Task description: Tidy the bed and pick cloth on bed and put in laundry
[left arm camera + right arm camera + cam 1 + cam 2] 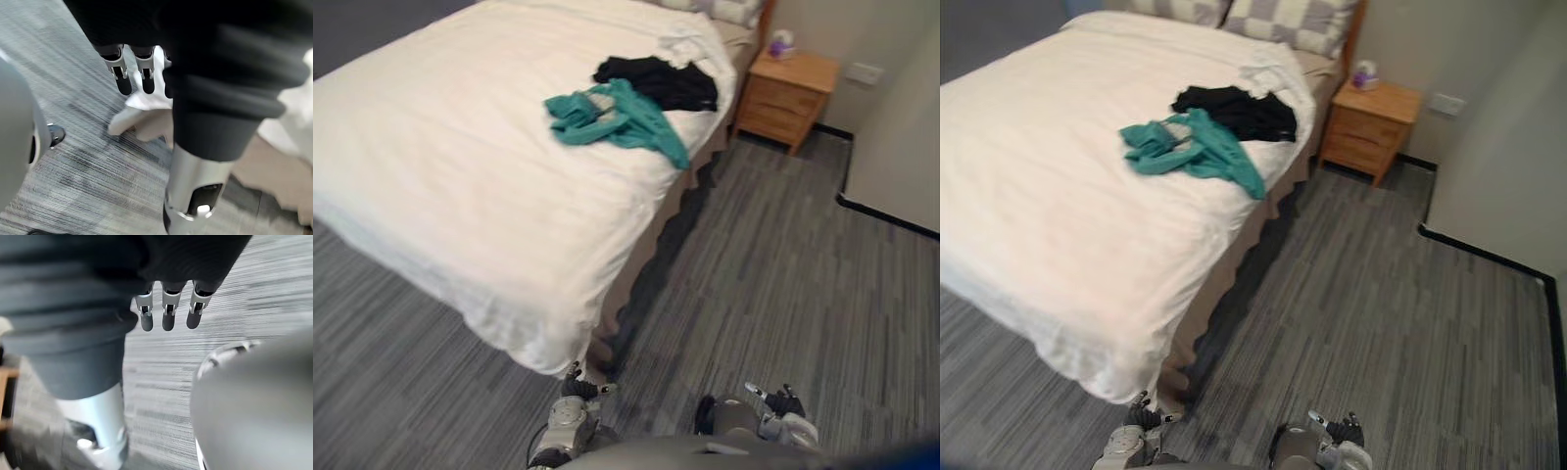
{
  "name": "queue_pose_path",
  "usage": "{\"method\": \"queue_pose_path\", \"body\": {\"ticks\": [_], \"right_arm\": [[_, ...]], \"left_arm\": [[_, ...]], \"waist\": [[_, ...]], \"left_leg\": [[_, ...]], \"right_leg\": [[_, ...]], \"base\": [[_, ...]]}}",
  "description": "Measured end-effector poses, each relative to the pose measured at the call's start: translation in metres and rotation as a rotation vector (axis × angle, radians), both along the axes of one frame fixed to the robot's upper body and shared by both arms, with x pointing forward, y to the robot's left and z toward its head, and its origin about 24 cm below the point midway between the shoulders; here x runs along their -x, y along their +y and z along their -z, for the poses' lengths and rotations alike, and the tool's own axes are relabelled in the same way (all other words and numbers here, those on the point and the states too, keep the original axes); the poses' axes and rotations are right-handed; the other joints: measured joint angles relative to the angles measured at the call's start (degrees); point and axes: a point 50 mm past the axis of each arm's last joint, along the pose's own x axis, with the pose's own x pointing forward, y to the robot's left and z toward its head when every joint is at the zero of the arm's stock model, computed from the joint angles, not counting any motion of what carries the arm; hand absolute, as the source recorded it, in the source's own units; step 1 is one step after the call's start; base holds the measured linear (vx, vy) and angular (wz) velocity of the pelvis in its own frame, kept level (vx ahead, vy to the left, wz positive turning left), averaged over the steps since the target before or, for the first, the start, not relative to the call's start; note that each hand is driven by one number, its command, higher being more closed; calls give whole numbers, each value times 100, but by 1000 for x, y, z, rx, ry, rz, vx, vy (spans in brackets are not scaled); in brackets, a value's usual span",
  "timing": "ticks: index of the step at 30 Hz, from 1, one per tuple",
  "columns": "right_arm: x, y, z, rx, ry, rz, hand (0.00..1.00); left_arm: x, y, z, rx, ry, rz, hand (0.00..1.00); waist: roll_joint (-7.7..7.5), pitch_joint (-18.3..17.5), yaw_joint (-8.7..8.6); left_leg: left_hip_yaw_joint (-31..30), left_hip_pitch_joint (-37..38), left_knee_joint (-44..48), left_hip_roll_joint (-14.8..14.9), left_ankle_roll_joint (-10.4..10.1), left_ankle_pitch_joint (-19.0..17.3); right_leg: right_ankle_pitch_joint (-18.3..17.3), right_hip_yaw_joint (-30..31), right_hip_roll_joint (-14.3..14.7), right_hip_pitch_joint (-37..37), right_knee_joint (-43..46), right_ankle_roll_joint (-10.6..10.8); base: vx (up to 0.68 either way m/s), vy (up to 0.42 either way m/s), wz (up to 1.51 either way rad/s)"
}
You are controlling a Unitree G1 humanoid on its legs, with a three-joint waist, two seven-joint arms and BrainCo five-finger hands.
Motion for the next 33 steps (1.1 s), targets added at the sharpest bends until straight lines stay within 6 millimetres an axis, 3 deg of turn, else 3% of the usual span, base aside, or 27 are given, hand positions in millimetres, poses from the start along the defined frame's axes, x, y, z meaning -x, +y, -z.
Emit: {"method": "queue_pose_path", "body": {"ticks": [1, 2, 3, 4, 5, 6, 8, 11, 13, 18, 21, 24, 25, 33], "right_arm": [[-9, -13, -4, 13, -31, 59, 0], [-5, -11, -3, 8, -17, 75, 0], [11, -9, 4, 0, 44, 81, 0], [13, -7, 5, -9, 57, 82, 0], [12, -7, 5, -9, 54, 82, 0], [6, -9, 3, 0, 37, 75, 0], [3, -5, 4, -8, 50, 66, 0], [-1, -2, 3, 4, 45, 8, 0], [-3, -5, 2, 21, 41, -16, 0], [-4, -13, 0, 36, 31, 9, 0], [-2, -9, 2, 21, 39, 17, 0], [-1, -9, 2, 19, 41, 13, 0], [-2, -1, 5, -7, 54, -28, 0], [-2, 0, 5, -19, 49, -34, 0]], "left_arm": [[-2, -5, 0, 17, -5, -8, 0], [-3, -5, -1, 12, -8, 1, 0], [-4, -1, -1, -9, -9, 33, 0], [-8, 2, -3, -18, -17, 40, 0], [-6, -1, -1, -8, -3, 41, 0], [-4, -5, 0, 0, 3, 42, 0], [-3, -7, 0, -6, 4, 69, 0], [-9, -9, -3, 6, -27, 63, 0], [-8, -10, -3, 18, -34, 46, 0], [-7, -9, -2, 26, -35, 46, 0], [-3, -4, -1, 16, -26, 55, 0], [1, 1, 0, 4, -12, 54, 0], [18, 16, 5, -13, 43, 10, 0], [18, 17, 5, -17, 43, 12, 0]], "waist": [[101, 48, -142], [-23, 71, -255], [-155, 62, -322], [-268, 38, -264], [-49, 23, -141], [105, 56, -128], [87, 91, -115], [72, 212, -113], [79, 261, -29], [270, 245, -121], [132, 326, -100], [124, 330, -99], [-67, 279, -138], [-77, 283, -174]], "left_leg": [[228, 37, -198, 106, -191, 250], [154, 76, -244, -11, -233, 363], [115, 161, -272, -136, -314, 443], [164, 112, -235, -162, -345, 452], [192, -66, -112, 85, -355, 445], [171, -227, 81, 333, -308, 524], [154, -344, 440, 470, -263, 657], [-212, -500, 1022, 512, -272, 746], [-1067, -760, 1361, 305, -293, 716], [-1074, -238, 370, 110, -310, 714], [-1109, -49, 81, 52, -315, 711], [-1151, 158, -81, -2, -319, 709], [-1404, 452, -676, -48, -404, 495], [-1381, 466, -683, -58, -403, 495]], "right_leg": [[-620, 39, -201, -281, 1526, -264], [-940, 51, -435, -212, 2160, -193], [-1357, 92, -554, 198, 1788, 315], [-1449, 77, -435, 280, 1421, 216], [-1288, 167, -36, 519, 521, 82], [-859, 278, 286, 665, -115, 20], [-529, 430, 458, 880, -674, -46], [-358, 764, 523, 997, -939, -73], [-254, 1122, 490, 869, -1051, 2], [89, 1216, 473, 1032, -1547, 148], [344, 1016, 432, 1352, -1919, 155], [415, 950, 393, 1594, -2086, 218], [628, 711, 396, 1675, -2252, 265], [629, 728, 361, 1675, -2220, 266]], "base": [[270, -100, -88], [375, -71, -20], [250, -117, 1], [177, -221, -58], [3, -229, -99], [-13, -204, -104], [-10, -120, -59], [-14, -71, -51], [-22, -30, -84], [95, 105, -16], [58, 99, 33], [10, 44, 13], [0, 18, 3], [0, 0, 0]]}}
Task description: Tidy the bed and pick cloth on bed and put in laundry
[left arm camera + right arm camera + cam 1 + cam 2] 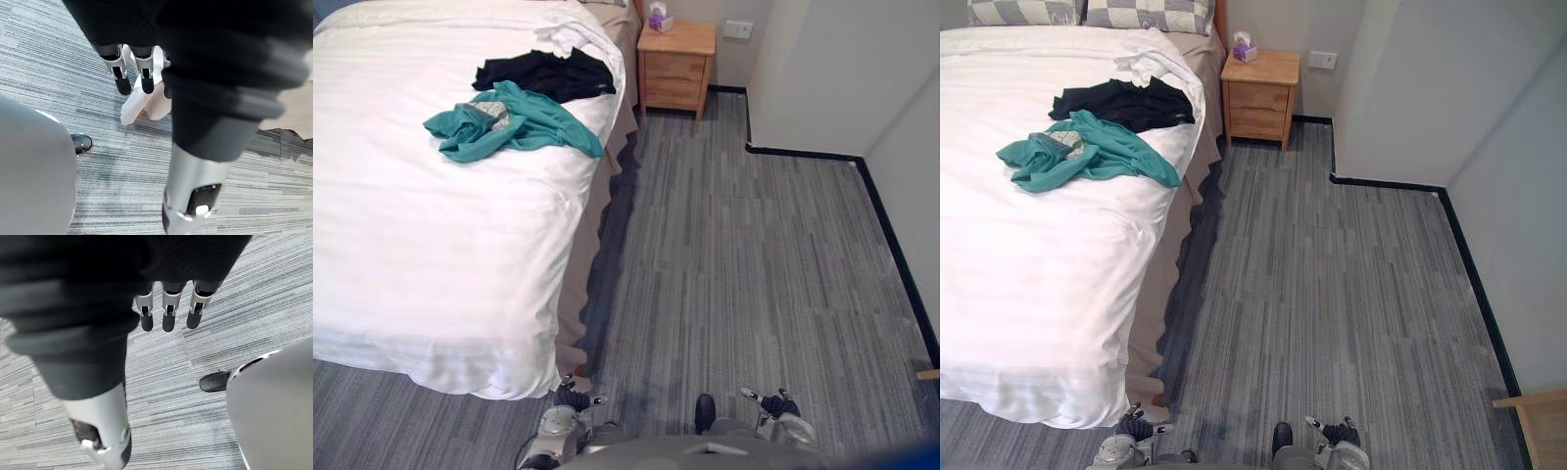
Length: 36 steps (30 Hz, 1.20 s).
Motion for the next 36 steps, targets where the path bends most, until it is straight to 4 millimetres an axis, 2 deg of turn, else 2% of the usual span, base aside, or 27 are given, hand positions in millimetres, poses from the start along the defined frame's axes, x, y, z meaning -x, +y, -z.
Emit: {"method": "queue_pose_path", "body": {"ticks": [3, 4, 6, 10, 12, 14, 15, 16, 17, 19, 20, 21, 23, 25, 26, 27, 28, 29, 30, 32, 33, 34, 35, 36], "right_arm": [[-1, 1, 0, -17, -8, -10, 0], [-1, 1, 0, -24, -11, -15, 0], [-4, 0, -1, -36, -31, -23, 0], [-2, -1, -1, -44, -29, -46, 0], [5, -5, 0, -36, -15, -43, 0], [13, -10, 1, -32, 5, -23, 0], [17, -12, 2, -30, 18, -17, 0], [28, -9, 5, -40, 47, -16, 0], [34, -9, 6, -42, 62, -8, 0], [50, -13, 8, -40, 95, 12, 0], [52, -17, 7, -36, 97, 24, 0], [50, -18, 7, -38, 92, 29, 0], [54, -18, 7, -42, 96, 32, 0], [57, -19, 7, -43, 102, 18, 0], [55, -25, 5, -22, 96, -2, 0], [50, -23, 5, -18, 85, -45, 0], [47, -24, 3, -10, 76, -57, 0], [42, -25, 2, 1, 62, -74, 0], [35, -25, 0, 11, 31, -79, 0], [26, -23, -1, 8, 16, -90, 0], [20, -22, -2, 7, 3, -91, 0], [19, -23, -2, 11, 2, -94, 0], [21, -26, -3, 25, 8, -107, 0], [25, -25, -2, 31, 24, -118, 0]], "left_arm": [[0, 2, 0, 3, -3, 2, 0], [0, 2, 0, -1, -4, 8, 0], [1, 7, -1, -19, -1, 21, 0], [3, 21, -2, -79, 12, 65, 0], [4, 23, -2, -87, 15, 67, 0], [3, 23, -3, -84, 11, 57, 0], [3, 23, -3, -96, 14, 72, 0], [4, 26, -3, -106, 16, 74, 0], [4, 28, -3, -109, 19, 74, 0], [7, 22, -1, -107, 27, 98, 0], [12, 17, 1, -96, 39, 102, 0], [11, 16, 0, -99, 35, 113, 0], [10, 15, 0, -100, 30, 119, 0], [7, 13, -2, -97, -1, 114, 0], [4, 12, -5, -92, -30, 93, 0], [3, 13, -6, -90, -47, 74, 0], [1, 14, -7, -91, -51, 74, 0], [0, 15, -8, -88, -61, 58, 0], [-3, 17, -10, -83, -84, 29, 0], [-8, 20, -13, -77, -119, -14, 0], [-12, 22, -16, -79, -141, -23, 0], [-14, 22, -17, -81, -149, -21, 0], [-16, 20, -18, -78, -158, -13, 0], [-17, 21, -18, -77, -166, -16, 0]], "waist": [[-28, 25, -26], [-27, 31, -25], [-82, 90, -67], [-211, 119, -153], [-210, 127, -219], [-163, 158, -300], [-132, 171, -316], [-197, 155, -307], [-221, 154, -324], [-49, 69, -418], [117, 51, -421], [155, 73, -446], [150, 64, -453], [163, 58, -443], [198, 68, -437], [181, 103, -361], [197, 105, -327], [203, 109, -258], [179, 127, -152], [85, 186, -85], [8, 232, -74], [-16, 241, -51], [4, 249, 20], [13, 286, 132]], "left_leg": [[77, 60, -10, -6, 2, 1], [152, 90, -15, 8, 3, 1], [213, 256, -92, 6, 38, 22], [157, 396, -253, -120, 118, 27], [72, 391, -406, -108, 128, 40], [-70, 391, -532, -61, 170, 75], [-88, 391, -568, 29, 135, 53], [-102, 404, -567, 52, 35, -11], [-118, 435, -581, 75, -16, -45], [-87, 560, -597, 376, -51, -153], [-2, 595, -530, 512, -144, -154], [64, 551, -249, 597, -196, -140], [152, 374, 537, 666, -200, -142], [126, -81, 1957, 805, -231, -140], [86, -508, 3125, 964, -319, 128], [74, -1002, 4285, 1148, -367, 401], [139, -1186, 4756, 1200, -344, 346], [257, -1398, 5262, 1211, -286, 129], [474, -1697, 5581, 1123, -181, -262], [687, -2133, 5308, 862, -91, -601], [823, -2366, 4585, 597, -48, -683], [863, -2428, 4021, 438, -28, -647], [934, -2460, 2695, 191, 109, -320], [889, -2380, 1988, -12, 657, 452]], "right_leg": [[-18, 33, -18, -6, 67, 24], [-113, 56, -26, -111, 290, 42], [-533, -17, -153, -425, 1203, 62], [-861, -163, -352, -696, 1806, 93], [-884, -327, -380, -715, 1782, 117], [-1094, -529, -459, -1043, 2369, 181], [-1244, -618, -439, -1301, 2646, 84], [-1234, -606, -477, -1440, 2493, 73], [-1201, -656, -479, -1446, 2549, -85], [-1487, -791, -224, -1372, 2618, -154], [-1618, -819, -43, -1335, 2614, -209], [-1637, -849, 32, -1215, 2585, -317], [-1643, -841, 116, -869, 2307, -328], [-1617, -805, 217, -398, 1877, -372], [-1584, -741, 308, -130, 1639, -429], [-1579, -590, 358, 165, 1397, -499], [-1590, -509, 362, 291, 1305, -518], [-1592, -333, 335, 484, 1193, -521], [-1609, -97, 214, 756, 1029, -540], [-1628, 36, -33, 1012, 911, -544], [-1649, 25, -253, 1130, 911, -509], [-1678, 14, -355, 1164, 935, -457], [-1764, -5, -481, 1271, 968, -293], [-1914, -51, -584, 1440, 991, -7]], "base": [[3, 16, -9], [-11, 31, -17], [-42, 31, -8], [-66, 5, -2], [0, -37, 22], [18, -81, 25], [-36, -133, 18], [-12, -179, 20], [125, -221, 19], [296, -203, 1], [421, -194, -15], [437, -193, -22], [322, -137, -16], [248, -118, -15], [194, -108, -45], [162, -84, -57], [99, -17, -65], [207, 73, -79], [247, 102, -76], [346, 155, -60], [340, 178, -43], [354, 209, -38], [401, 254, -33], [433, 226, -14]]}}
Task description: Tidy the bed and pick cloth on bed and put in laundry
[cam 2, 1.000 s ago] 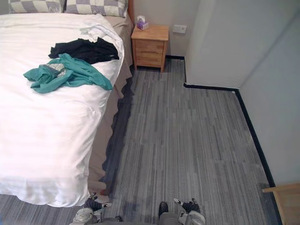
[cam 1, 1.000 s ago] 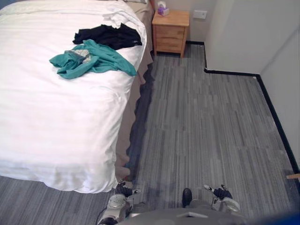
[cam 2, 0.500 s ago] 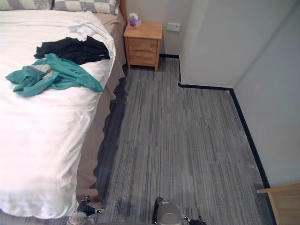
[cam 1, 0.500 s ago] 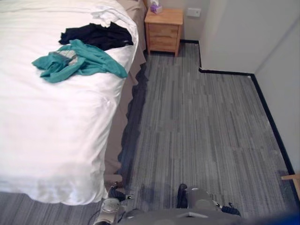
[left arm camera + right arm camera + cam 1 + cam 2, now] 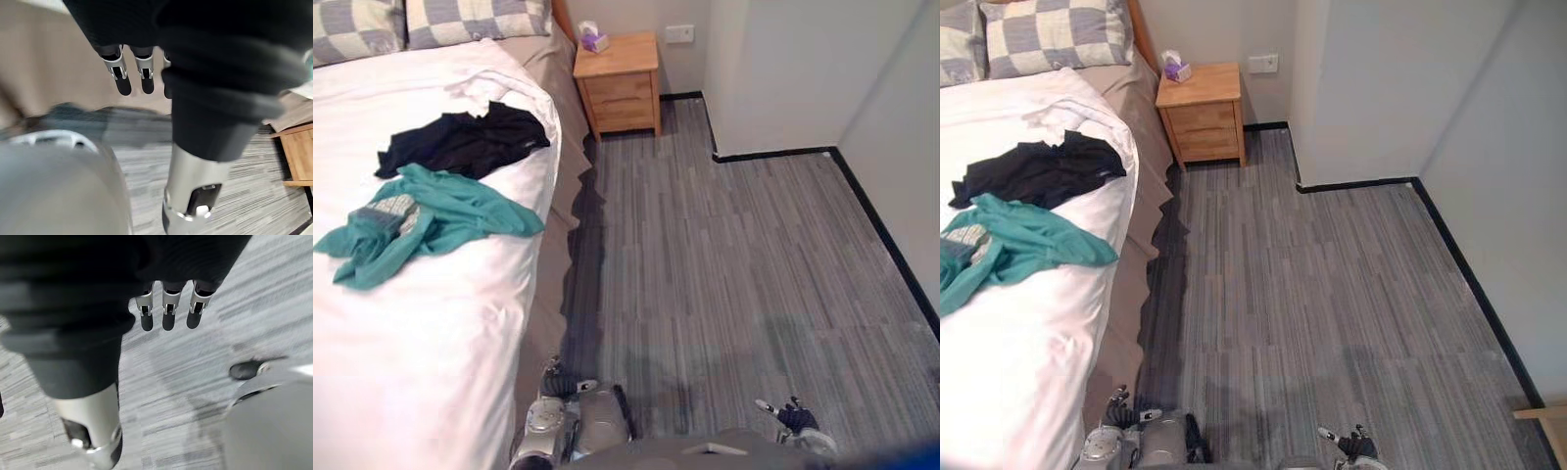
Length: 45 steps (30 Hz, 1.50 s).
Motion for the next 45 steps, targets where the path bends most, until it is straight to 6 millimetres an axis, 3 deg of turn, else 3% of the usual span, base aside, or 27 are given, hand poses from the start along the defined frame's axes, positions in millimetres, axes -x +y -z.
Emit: {"method": "queue_pose_path", "body": {"ticks": [2, 3, 5, 6, 7, 8, 10, 13, 14, 15, 16, 17, 19, 21, 23, 24, 25, 28, 32, 34, 35, 36, 37, 39, 41, 44, 45], "right_arm": [[2, 13, 3, -20, 13, -41, 0], [0, 15, 2, -17, 6, -65, 0], [-7, 14, 0, 3, -2, -105, 0], [-6, 15, 1, 2, 1, -106, 0], [-2, 11, 1, 11, 16, -103, 0], [-4, 18, 2, -6, 14, -109, 0], [-10, 22, 2, -18, -7, -124, 0], [-13, 21, 2, -13, -3, -121, 0], [-12, 19, 2, -6, 4, -127, 0], [-10, 19, 3, -9, 10, -126, 0], [-11, 19, 2, -9, 9, -124, 0], [-10, 20, 2, -12, 7, -118, 0], [-11, 20, 2, -21, -5, -97, 0], [-16, 18, 0, -20, -29, -84, 0], [-17, 18, -1, -28, -37, -67, 0], [-16, 19, 0, -35, -37, -59, 0], [-15, 19, 0, -41, -36, -46, 0], [-21, 7, -3, -17, -56, -29, 0], [-12, 8, 0, -32, -33, 8, 0], [-6, 8, 1, -34, -20, 14, 0], [-2, 8, 1, -30, -22, 16, 0], [2, 6, 0, -22, -18, 12, 0], [3, 4, 0, -15, -15, 3, 0], [4, -1, -1, 0, -2, -24, 0], [6, -1, 1, -2, 12, -23, 0], [-1, 8, 4, -32, 24, -28, 0], [2, 10, 5, -42, 38, -28, 0]], "left_arm": [[-6, 5, -3, -21, -14, 3, 0], [-13, 6, -7, -25, -45, 5, 0], [-11, 9, -7, -16, -46, -27, 0], [-12, 8, -7, -18, -55, -24, 0], [-7, 4, -4, -11, -34, -13, 0], [-4, 7, -4, -17, -28, -25, 0], [0, 9, -2, -20, -14, -27, 0], [14, 17, 3, -21, 42, -50, 0], [21, 20, 6, -25, 75, -49, 0], [27, 20, 8, -28, 104, -36, 0], [29, 22, 9, -33, 113, -33, 0], [33, 23, 11, -41, 138, -15, 0], [27, 21, 10, -43, 132, 7, 0], [20, 19, 8, -38, 114, 12, 0], [16, 15, 8, -32, 101, 21, 0], [13, 13, 7, -27, 96, 22, 0], [18, 12, 9, -24, 111, 23, 0], [21, -7, 15, 38, 129, 31, 0], [16, -15, 15, 50, 128, 76, 0], [19, -16, 16, 55, 132, 73, 0], [19, -18, 15, 66, 115, 59, 0], [18, -21, 12, 73, 91, 48, 0], [19, -22, 12, 76, 82, 47, 0], [20, -19, 9, 77, 55, 23, 0], [16, -17, 8, 75, 39, 13, 0], [9, -15, 4, 70, 4, 10, 0], [5, -16, 3, 76, -9, 4, 0]], "waist": [[-234, -53, -67], [-245, -36, -75], [-252, 81, 82], [-240, 27, 96], [-151, -25, 62], [-300, -89, 52], [-315, -162, 111], [-345, -180, 75], [-351, -183, 48], [-351, -178, 1], [-370, -182, -29], [-384, -173, -107], [-363, -160, -240], [-286, -106, -304], [-260, -89, -348], [-314, -68, -346], [-323, -41, -375], [104, 15, -395], [142, 86, -492], [150, 86, -542], [168, 81, -576], [209, 62, -562], [225, 44, -547], [324, -21, -444], [294, -28, -284], [59, -9, -222], [-11, -1, -202]], "left_leg": [[52, 91, -280, -249, 71, 77], [23, -91, -70, -238, 126, 114], [179, -507, 943, -70, 30, -163], [121, -489, 441, -189, -67, -189], [79, -389, 21, -253, 293, 60], [179, -271, -84, -419, 239, 42], [210, -60, -390, -579, 283, 24], [200, 685, -1081, -750, 315, -30], [162, 1092, -1351, -799, 268, -153], [138, 1381, -1406, -823, 206, -312], [99, 1524, -1406, -835, 227, -350], [7, 1843, -1453, -834, 201, -417], [-251, 2276, -1673, -784, 148, -451], [-478, 2519, -1725, -618, 71, -532], [-633, 2717, -1816, -456, -41, -665], [-696, 2862, -1854, -422, -127, -799], [-745, 3017, -1872, -387, -250, -970], [-711, 3186, -2025, -56, -459, -998], [-701, 3377, -1846, 217, -654, -711], [-818, 3077, -750, 437, -720, -751], [-997, 2558, 564, 581, -907, -612], [-1212, 2049, 1763, 699, -1171, -158], [-1255, 1788, 2333, 782, -1212, -2], [-931, 1182, 3711, 1027, -1113, -325], [-546, 917, 3708, 982, -888, -809], [-449, 250, 2290, 337, -657, -1231], [-439, 118, 1274, 65, -593, -1075]], "right_leg": [[26, -188, -149, -55, -10, 98], [285, -143, 40, -133, -227, 1], [705, -180, 42, 65, -412, 149], [776, -65, -20, 163, -414, 264], [798, -13, -1, 224, -411, 306], [856, -15, -148, 273, -403, 408], [1179, 117, -273, 111, -143, 651], [1772, 448, -378, -566, 1579, 630], [2266, 559, -452, -997, 2726, 766], [2054, 571, -547, -1503, 3952, 739], [1802, 502, -584, -1730, 4418, 703], [1267, 281, -611, -2077, 4978, 658], [468, 6, -452, -2575, 4880, 410], [195, 15, -93, -2903, 4078, 264], [227, 71, 192, -3119, 2918, 206], [481, 76, 228, -3175, 1969, 177], [1155, 47, 231, -3212, 1429, 4], [777, -173, 559, -3347, 1900, -252], [178, -290, 798, -3110, 2080, -438], [115, -349, 963, -2583, 1604, -438], [106, -392, 1043, -2227, 1291, -465], [86, -338, 1141, -1921, 1028, -515], [80, -288, 1201, -1766, 903, -576], [62, 88, 1334, -1170, 589, -763], [80, 424, 1231, -760, 327, -777], [71, 705, 738, -386, 139, -752], [78, 659, 536, -251, 139, -453]], "base": [[351, 126, 38], [296, 97, 41], [184, 140, 10], [141, 245, 4], [224, 242, 19], [284, 230, 2], [281, 200, -3], [312, 207, -6], [213, 147, 5], [155, 109, 12], [79, 29, 25], [-3, -34, 46], [-63, -58, 65], [174, -110, 67], [64, -177, 58], [-211, -235, 33], [-69, -291, 19], [362, -222, -11], [346, -208, -2], [273, -160, 17], [302, -147, 16], [328, -120, 5], [371, -64, -30], [419, 11, -68], [140, 81, -99], [223, 133, -81], [419, 135, -65]]}}
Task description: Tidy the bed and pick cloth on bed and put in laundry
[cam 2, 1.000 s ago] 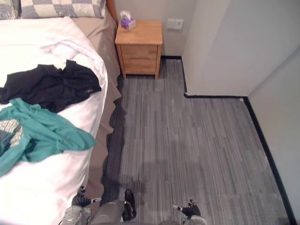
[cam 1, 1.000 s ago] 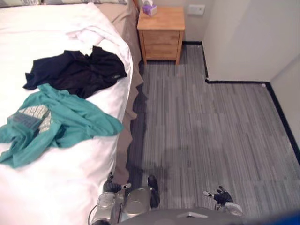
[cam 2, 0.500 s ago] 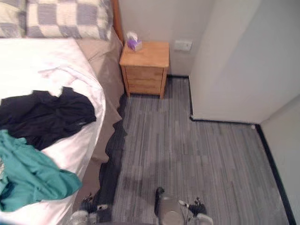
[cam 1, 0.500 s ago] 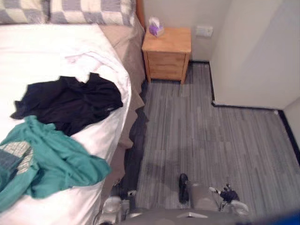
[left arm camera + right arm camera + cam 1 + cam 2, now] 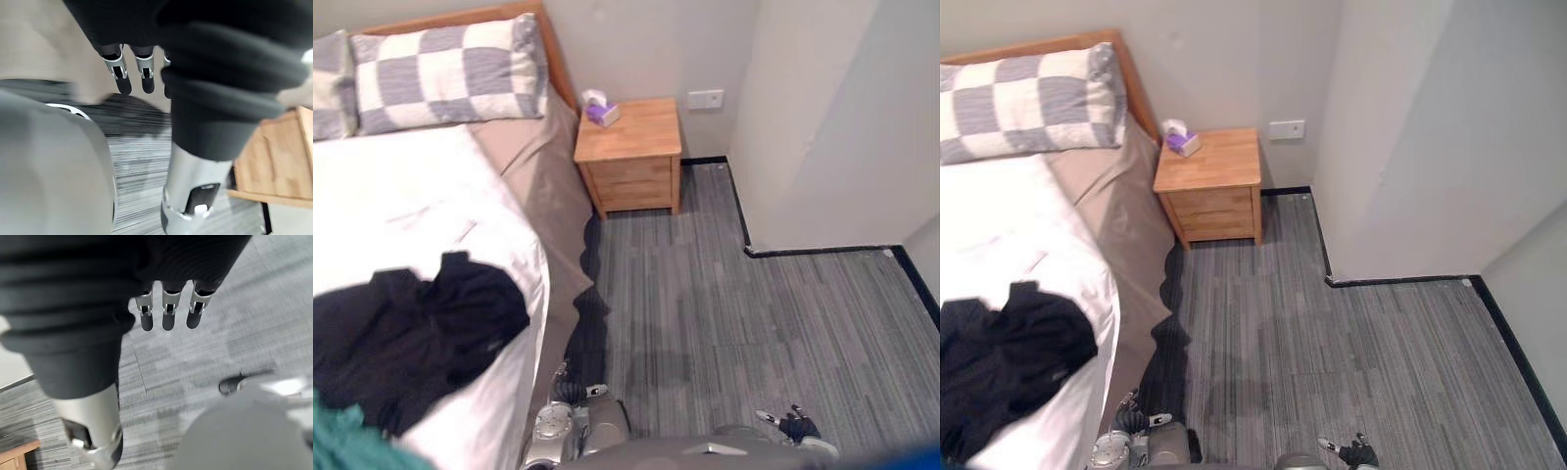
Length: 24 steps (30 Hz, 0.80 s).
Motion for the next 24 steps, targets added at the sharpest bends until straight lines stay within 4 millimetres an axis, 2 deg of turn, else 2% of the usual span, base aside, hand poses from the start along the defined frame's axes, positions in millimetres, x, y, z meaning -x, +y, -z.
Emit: {"method": "queue_pose_path", "body": {"ticks": [1, 2, 3, 4, 5, 7, 8, 9, 10, 11, 12, 13, 14, 15, 16, 18, 19, 20, 21, 22, 23, 24], "right_arm": [[2, -1, 0, -1, 3, -2, 0], [8, -4, 0, 3, 12, 0, 0], [13, 7, 4, -30, 36, -15, 0], [13, 11, 4, -42, 36, -19, 0], [13, 14, 5, -53, 39, -27, 0], [15, 14, 6, -63, 50, -29, 0], [16, 14, 6, -64, 54, -28, 0], [17, 14, 6, -66, 58, -24, 0], [17, 13, 6, -66, 56, -13, 0], [17, 12, 6, -66, 54, -1, 0], [17, 9, 5, -62, 49, 21, 0], [15, 9, 4, -62, 28, 32, 0], [12, 9, 3, -58, 9, 26, 0], [12, 8, 2, -56, 4, 27, 0], [11, 7, 2, -57, -6, 34, 0], [8, 5, 1, -58, -21, 43, 0], [8, 5, 1, -59, -21, 39, 0], [7, 5, 0, -59, -23, 30, 0], [7, 5, 0, -60, -23, 29, 0], [4, 6, 0, -60, -31, 27, 0], [2, 6, -1, -60, -36, 27, 0], [4, 4, 0, -59, -30, 29, 0]], "left_arm": [[-1, -1, 0, 0, -1, 8, 0], [-2, -4, 1, 9, 2, 28, 0], [-6, 1, -1, -11, -2, 34, 0], [-6, 6, -2, -25, -4, 37, 0], [-6, 8, -2, -33, 1, 44, 0], [-4, 11, -1, -38, 11, 45, 0], [-2, 12, -1, -39, 18, 45, 0], [2, 14, 2, -40, 40, 45, 0], [6, 14, 5, -40, 64, 51, 0], [8, 14, 6, -39, 75, 51, 0], [10, 16, 7, -45, 96, 64, 0], [13, 14, 10, -43, 123, 73, 0], [17, 15, 12, -46, 146, 81, 0], [18, 15, 12, -49, 150, 91, 0], [18, 14, 12, -51, 153, 106, 0], [16, 9, 12, -34, 146, 115, 0], [16, 9, 12, -30, 144, 118, 0], [15, 8, 12, -28, 143, 121, 0], [15, 8, 12, -27, 142, 121, 0], [14, 7, 12, -24, 139, 121, 0], [14, 6, 12, -22, 138, 122, 0], [14, 5, 12, -20, 136, 122, 0]], "waist": [[24, -24, 34], [112, -81, 101], [-207, -221, 100], [-266, -270, 91], [-325, -278, 135], [-311, -285, 220], [-309, -288, 252], [-312, -308, 272], [-288, -321, 239], [-264, -311, 202], [-213, -267, 84], [-220, -266, 7], [-184, -270, -93], [-169, -272, -112], [-137, -256, -137], [3, -233, -210], [22, -234, -209], [25, -226, -213], [21, -223, -214], [2, -214, -221], [-2, -206, -222], [35, -186, -218]], "left_leg": [[-14, -21, -680, -103, 87, 293], [-28, -120, -1409, -195, 566, 1270], [96, -77, -1463, -462, 667, 1277], [152, -80, -1542, -541, 699, 1256], [244, -99, -1623, -604, 731, 1238], [482, 51, -1749, -610, 793, 1203], [536, 216, -1890, -638, 816, 1188], [601, 619, -2269, -759, 831, 1176], [587, 1048, -2657, -858, 859, 1154], [519, 1272, -2817, -857, 880, 1078], [383, 1583, -2994, -907, 833, 897], [276, 1769, -3017, -926, 818, 809], [157, 2005, -3086, -910, 800, 755], [147, 2105, -3112, -881, 783, 712], [48, 2287, -3143, -822, 753, 660], [-213, 2483, -3157, -543, 612, 568], [-296, 2495, -3154, -478, 560, 536], [-446, 2529, -3156, -363, 429, 453], [-476, 2538, -3155, -339, 408, 428], [-685, 2565, -3142, -205, 262, 213], [-799, 2590, -3127, -144, 152, 115], [-998, 2702, -3170, 25, -28, -19]], "right_leg": [[-23, -31, -36, 53, -2, 179], [-136, -102, -64, 178, -18, 404], [-110, -237, -388, 265, -86, 556], [-23, -286, -440, 244, -103, 618], [272, -296, -480, 237, -199, 597], [829, -271, -496, 248, -137, 760], [923, -260, -506, 220, 40, 854], [1014, -229, -533, 50, 700, 859], [1165, -204, -607, -302, 1774, 926], [1352, -194, -632, -529, 2407, 959], [1208, -250, -784, -1085, 3698, 845], [568, -423, -905, -1408, 4258, 666], [109, -744, -992, -1701, 4367, 621], [-54, -814, -985, -1800, 4258, 612], [-247, -871, -912, -2028, 3753, 621], [-113, -683, -499, -2312, 2251, 694], [17, -593, -411, -2382, 1829, 688], [406, -438, -306, -2511, 1057, 648], [494, -393, -292, -2534, 926, 633], [995, -6, -249, -2675, 238, 670], [1199, 167, -247, -2711, 67, 721], [1650, 277, -116, -2666, 203, 823]], "base": [[288, 166, -54], [311, 145, -10], [315, 159, 16], [424, 124, 50], [318, 125, 41], [267, 156, 24], [161, 133, 3], [107, 93, 0], [89, 75, 7], [21, 67, 26], [-67, 25, 38], [-205, 10, 52], [-224, -15, 43], [-315, -27, 44], [-338, -41, 52], [-384, -79, 67], [-335, -145, 62], [-280, -184, 42], [-260, -239, 62], [-148, -220, 52], [40, -320, 78], [244, -362, 84]]}}
